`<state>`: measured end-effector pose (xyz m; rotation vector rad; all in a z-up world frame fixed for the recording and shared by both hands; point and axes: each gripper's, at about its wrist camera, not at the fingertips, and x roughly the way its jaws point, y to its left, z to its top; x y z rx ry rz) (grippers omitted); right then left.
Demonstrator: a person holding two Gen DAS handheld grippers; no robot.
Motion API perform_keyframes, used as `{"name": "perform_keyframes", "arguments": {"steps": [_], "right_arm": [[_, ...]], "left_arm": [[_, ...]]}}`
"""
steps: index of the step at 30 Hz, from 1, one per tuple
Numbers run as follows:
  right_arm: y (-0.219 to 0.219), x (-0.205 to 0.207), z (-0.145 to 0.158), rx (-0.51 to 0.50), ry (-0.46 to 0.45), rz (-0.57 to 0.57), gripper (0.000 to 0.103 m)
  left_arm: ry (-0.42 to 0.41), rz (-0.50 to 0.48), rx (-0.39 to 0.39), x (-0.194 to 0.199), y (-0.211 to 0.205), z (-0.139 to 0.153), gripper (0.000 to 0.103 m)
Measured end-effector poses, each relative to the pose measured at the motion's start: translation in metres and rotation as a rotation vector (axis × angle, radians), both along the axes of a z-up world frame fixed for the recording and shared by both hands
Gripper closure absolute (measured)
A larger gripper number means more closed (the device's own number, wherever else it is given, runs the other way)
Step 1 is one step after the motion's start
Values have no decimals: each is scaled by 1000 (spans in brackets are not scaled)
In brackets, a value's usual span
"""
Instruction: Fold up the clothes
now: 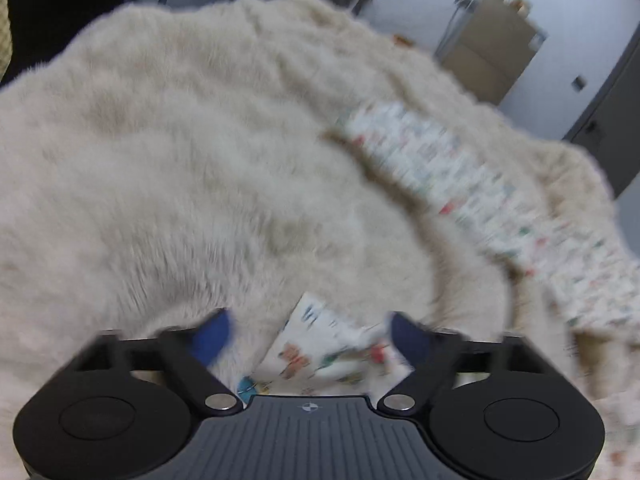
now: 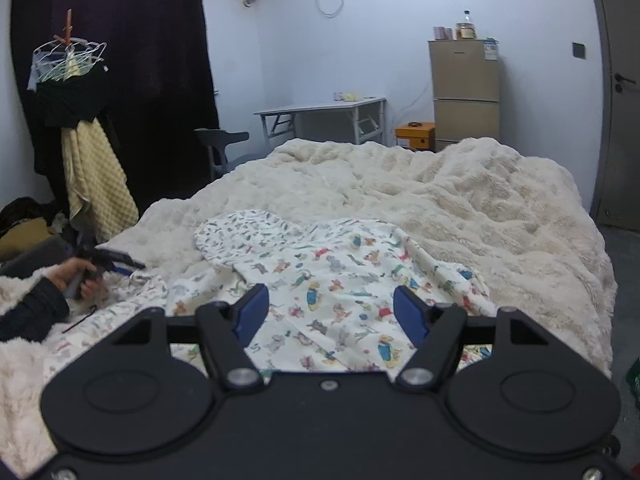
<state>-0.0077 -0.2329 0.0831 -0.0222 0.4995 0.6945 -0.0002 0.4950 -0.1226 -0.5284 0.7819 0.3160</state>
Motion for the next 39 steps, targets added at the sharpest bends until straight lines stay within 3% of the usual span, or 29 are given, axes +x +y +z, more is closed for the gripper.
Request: {"name": "perform_keyframes", "arguments": {"steps": [2, 5, 7, 9, 10, 12, 13, 14, 15, 16, 18, 19, 21, 22, 23, 24, 27, 32, 34, 36, 39], "right_arm": [[3, 1, 1, -3, -3, 2, 36], [7, 2, 2, -8, -8, 4, 36], [10, 3, 2, -12, -15, 8, 36], [11, 5, 2, -13, -17, 7, 36], [11, 6, 1, -15, -17, 6, 36], [10, 7, 1, -22, -17, 8, 36], [10, 6, 1, -26, -18, 11, 36], [9, 4, 2, -41, -23, 14, 36], [7, 3, 3, -57, -27, 17, 36], [6, -1, 5, -89, -38, 20, 36], [3, -13, 11, -146, -71, 60, 36], [0, -24, 16, -192, -100, 98, 35], [-2, -35, 21, -216, -115, 141, 33], [-7, -49, 25, -241, -126, 189, 32], [-11, -63, 27, -273, -140, 233, 32], [-10, -65, 27, -277, -142, 238, 32], [-14, -101, 18, -390, -175, 342, 32], [-15, -151, -16, -536, -221, 570, 32], [-4, -152, -25, -599, -223, 545, 34], [6, -150, -31, -645, -226, 526, 43], [17, -146, -35, -670, -239, 519, 64]], "left_arm": [[-17, 10, 24, 2, 0, 0, 92], [-134, 56, 49, -4, 9, 19, 99], [-184, 140, 115, -7, 15, 37, 100], [-165, 251, 249, 1, 14, 52, 99], [-113, 246, 276, 14, 14, 53, 99], [30, 174, 320, 39, 5, 44, 87], [120, 148, 374, 50, -4, 38, 64], [135, 144, 384, 49, -5, 37, 47], [203, 120, 494, 51, -24, 35, 43], [204, 85, 537, 45, -38, 38, 41], [154, 13, 549, 25, -55, 50, 33], [118, -70, 558, 10, -71, 60, 19], [42, -247, 576, -19, -104, 84, 14], [26, -288, 590, -24, -114, 89, 11], [-8, -368, 647, -40, -137, 99, 8], [-45, -453, 708, -57, -162, 110, 8], [-150, -642, 747, -96, -213, 130, 8], [-293, -1021, 707, -160, -279, 127, 7], [-285, -1097, 727, -167, -298, 117, 7], [-275, -1115, 759, -163, -312, 107, 10], [-280, -1102, 803, -146, -332, 98, 44]]}}
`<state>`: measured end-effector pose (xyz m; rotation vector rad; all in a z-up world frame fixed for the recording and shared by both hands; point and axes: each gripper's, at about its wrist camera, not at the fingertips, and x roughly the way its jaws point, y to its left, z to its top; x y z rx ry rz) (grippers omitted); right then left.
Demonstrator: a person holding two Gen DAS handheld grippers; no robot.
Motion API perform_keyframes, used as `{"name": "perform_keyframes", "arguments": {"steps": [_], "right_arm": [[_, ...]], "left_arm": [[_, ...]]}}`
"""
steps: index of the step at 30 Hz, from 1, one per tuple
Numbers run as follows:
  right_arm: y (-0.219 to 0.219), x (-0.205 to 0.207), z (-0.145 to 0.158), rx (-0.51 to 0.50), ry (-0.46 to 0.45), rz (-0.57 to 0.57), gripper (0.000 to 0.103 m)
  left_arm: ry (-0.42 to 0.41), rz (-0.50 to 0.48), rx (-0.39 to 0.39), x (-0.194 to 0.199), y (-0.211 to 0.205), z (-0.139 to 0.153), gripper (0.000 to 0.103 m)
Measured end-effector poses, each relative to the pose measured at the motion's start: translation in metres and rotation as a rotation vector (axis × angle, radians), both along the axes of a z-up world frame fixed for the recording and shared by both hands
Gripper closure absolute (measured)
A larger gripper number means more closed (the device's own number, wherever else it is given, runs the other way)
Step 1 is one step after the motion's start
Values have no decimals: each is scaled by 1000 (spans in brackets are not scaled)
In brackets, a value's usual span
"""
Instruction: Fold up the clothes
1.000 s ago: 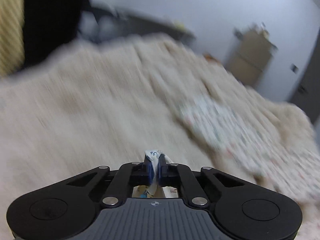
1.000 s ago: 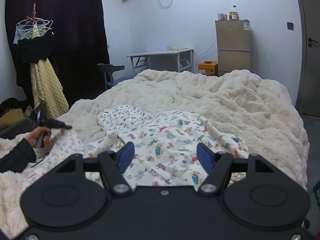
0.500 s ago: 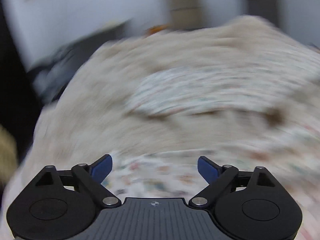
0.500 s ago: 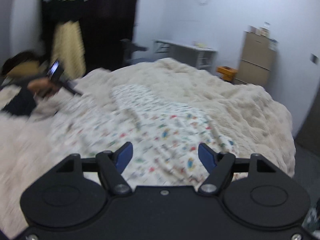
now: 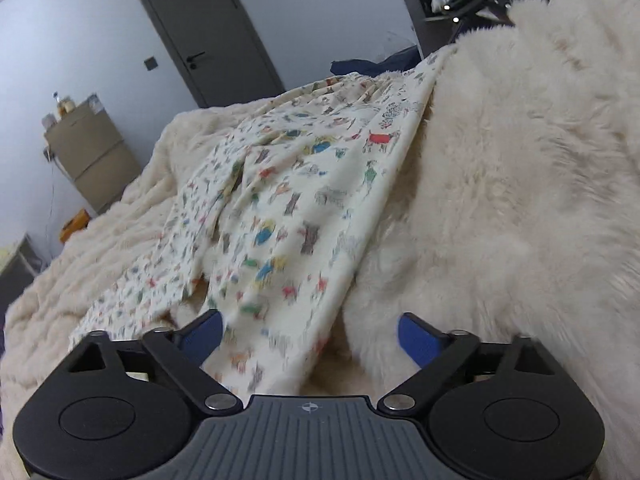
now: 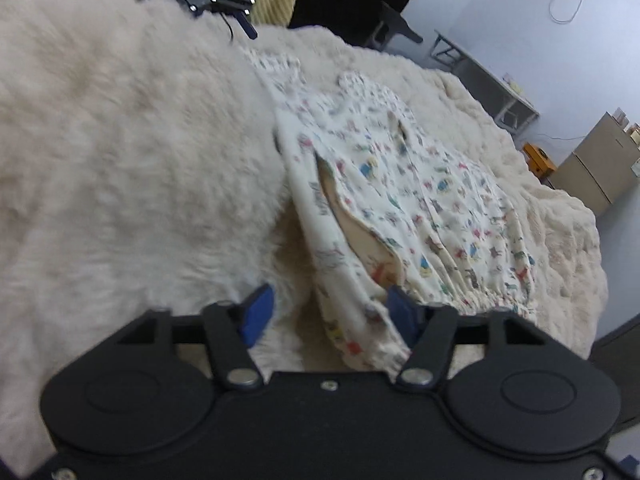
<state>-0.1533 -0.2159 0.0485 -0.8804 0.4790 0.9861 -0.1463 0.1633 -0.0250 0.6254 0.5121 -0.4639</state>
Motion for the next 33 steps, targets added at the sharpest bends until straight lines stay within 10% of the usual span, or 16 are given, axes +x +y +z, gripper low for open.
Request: {"name": "perform_keyframes", "arguments": {"steps": [2, 12, 15, 17, 18, 22, 30, 33], "right_arm": [[3, 0, 0, 7, -13, 11, 99], [-22, -26, 30, 65, -19, 90, 103], [-21, -21, 22, -4, 51, 90, 98], [-28, -21, 22, 7, 48, 95, 85], [-35, -20, 26, 45, 37, 88, 83], [-67, -10, 50, 283, 37, 61, 49], [-84, 74, 41, 488, 158, -284, 45], [-72, 139, 9, 543, 270, -617, 44]], "left_arm": [[-5, -14, 26, 3, -6, -3, 103], [-85, -67, -150, -36, 37, 32, 103], [-13, -103, -102, -33, 27, 21, 84], [-16, -95, -79, -30, 24, 15, 37], [-21, -84, -77, -29, 23, 13, 32], [-38, -82, -101, -28, 21, 18, 28], [-60, -9, -99, -1, -2, 25, 11], [-26, 0, 4, 7, -19, 13, 10]]}}
